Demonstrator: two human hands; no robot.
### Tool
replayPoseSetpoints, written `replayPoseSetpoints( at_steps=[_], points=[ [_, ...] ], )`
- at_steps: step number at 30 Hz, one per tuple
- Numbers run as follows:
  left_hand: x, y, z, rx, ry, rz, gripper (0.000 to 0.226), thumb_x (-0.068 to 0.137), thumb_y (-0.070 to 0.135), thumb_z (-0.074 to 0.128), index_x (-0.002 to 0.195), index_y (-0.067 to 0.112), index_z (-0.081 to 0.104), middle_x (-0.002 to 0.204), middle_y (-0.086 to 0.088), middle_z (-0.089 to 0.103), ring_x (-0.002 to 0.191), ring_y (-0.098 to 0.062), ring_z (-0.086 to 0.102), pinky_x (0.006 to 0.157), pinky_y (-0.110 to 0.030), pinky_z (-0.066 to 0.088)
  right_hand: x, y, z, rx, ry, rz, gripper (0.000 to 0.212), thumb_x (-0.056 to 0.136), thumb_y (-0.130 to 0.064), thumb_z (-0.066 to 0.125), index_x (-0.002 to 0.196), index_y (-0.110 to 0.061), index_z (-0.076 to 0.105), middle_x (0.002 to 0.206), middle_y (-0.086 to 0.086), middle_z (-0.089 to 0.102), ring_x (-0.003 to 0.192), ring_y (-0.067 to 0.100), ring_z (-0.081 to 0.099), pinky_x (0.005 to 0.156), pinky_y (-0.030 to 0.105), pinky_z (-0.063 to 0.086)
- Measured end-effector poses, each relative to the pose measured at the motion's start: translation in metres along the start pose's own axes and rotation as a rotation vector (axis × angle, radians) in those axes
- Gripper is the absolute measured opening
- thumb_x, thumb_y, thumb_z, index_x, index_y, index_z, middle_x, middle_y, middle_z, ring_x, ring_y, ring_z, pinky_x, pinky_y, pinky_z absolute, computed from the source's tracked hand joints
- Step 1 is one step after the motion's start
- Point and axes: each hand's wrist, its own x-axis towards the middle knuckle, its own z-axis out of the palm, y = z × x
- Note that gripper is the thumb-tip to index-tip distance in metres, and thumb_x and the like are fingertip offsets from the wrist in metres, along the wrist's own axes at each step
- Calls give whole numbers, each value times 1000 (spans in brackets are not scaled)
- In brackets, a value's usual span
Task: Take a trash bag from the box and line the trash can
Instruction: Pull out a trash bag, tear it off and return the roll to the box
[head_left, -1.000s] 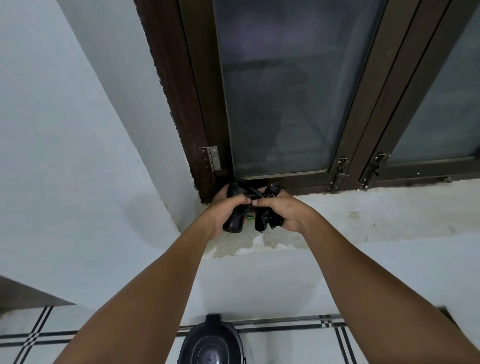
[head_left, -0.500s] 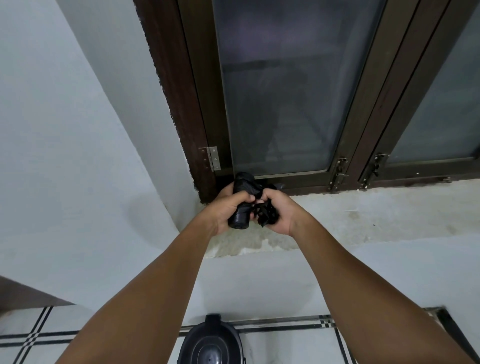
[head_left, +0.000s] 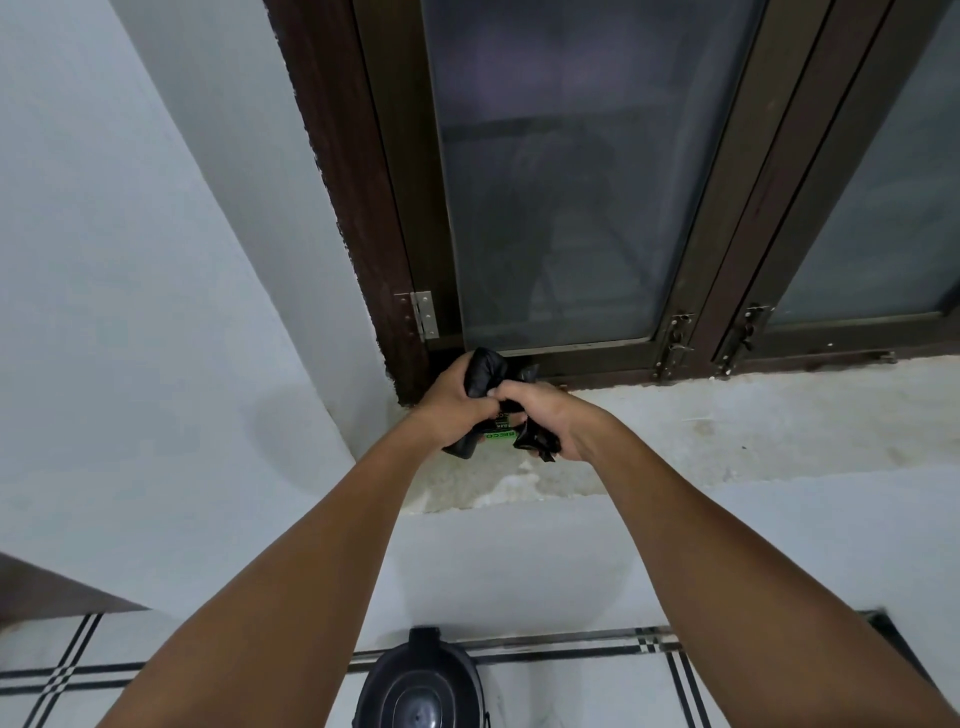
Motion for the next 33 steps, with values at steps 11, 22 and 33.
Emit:
replayPoseSetpoints(
  at_steps=[11,22,33],
  points=[
    [3,-14,-1,482,7,128,91,87,21,77,158,31,21,144,-8,56,129,-27,57,106,-37,49,19,8,2,-307,94,-173,39,96,-38,69,127,-15,68,109,4,71,107,23,65,102,37,52],
    [0,-11,0,796,112,227,89,90,27,71,159,32,16,140,-11,55,117,-32,62,92,-45,56,6,4,-3,-399,170,-193,31,89,-45,72,100,-16,72,86,3,68,78,24,69,72,35,57],
    [-14,2,11,-420,-23,-100,25,98,41,64,115,23,69,94,-6,75,77,-23,69,59,-34,55,0,5,9,552,28,-140,61,100,-40,59,42,-24,52,52,-4,50,66,22,57,67,37,49]
  ],
)
